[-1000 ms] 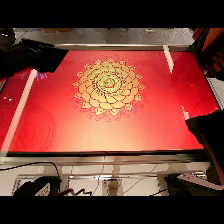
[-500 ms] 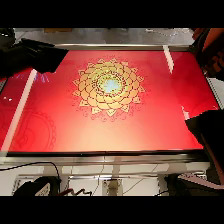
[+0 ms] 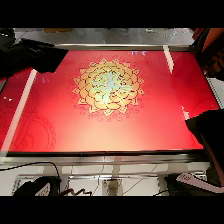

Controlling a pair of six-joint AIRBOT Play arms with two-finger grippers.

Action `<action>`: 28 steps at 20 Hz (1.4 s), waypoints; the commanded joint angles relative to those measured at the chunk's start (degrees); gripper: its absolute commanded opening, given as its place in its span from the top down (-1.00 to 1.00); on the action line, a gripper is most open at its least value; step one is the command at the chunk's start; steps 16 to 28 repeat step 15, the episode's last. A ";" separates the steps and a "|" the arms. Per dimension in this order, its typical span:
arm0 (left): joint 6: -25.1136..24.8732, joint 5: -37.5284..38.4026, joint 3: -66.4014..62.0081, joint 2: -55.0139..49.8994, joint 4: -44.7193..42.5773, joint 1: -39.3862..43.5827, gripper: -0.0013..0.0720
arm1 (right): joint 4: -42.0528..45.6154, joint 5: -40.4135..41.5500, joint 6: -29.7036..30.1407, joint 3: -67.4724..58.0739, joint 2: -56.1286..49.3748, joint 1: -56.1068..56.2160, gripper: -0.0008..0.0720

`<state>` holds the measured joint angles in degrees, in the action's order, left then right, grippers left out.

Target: Fold the clothes and pants, and hang the long-sleeved shirts on hangers.

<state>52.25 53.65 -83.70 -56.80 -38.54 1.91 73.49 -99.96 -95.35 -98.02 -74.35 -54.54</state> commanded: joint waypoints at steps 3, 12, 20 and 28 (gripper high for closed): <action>0.00 0.00 0.00 0.04 0.00 0.02 -0.95 | 1.62 8.66 9.97 -0.02 0.07 28.59 0.91; 0.00 0.00 0.00 0.04 0.00 0.02 -0.95 | 18.25 18.53 16.72 -0.02 0.07 63.73 0.91; 0.00 0.00 0.00 0.04 0.00 0.02 -0.95 | 18.21 19.91 12.94 0.00 0.07 64.26 0.91; 0.00 0.00 0.00 0.04 0.00 0.02 -0.95 | 18.21 19.91 12.94 0.00 0.07 64.26 0.91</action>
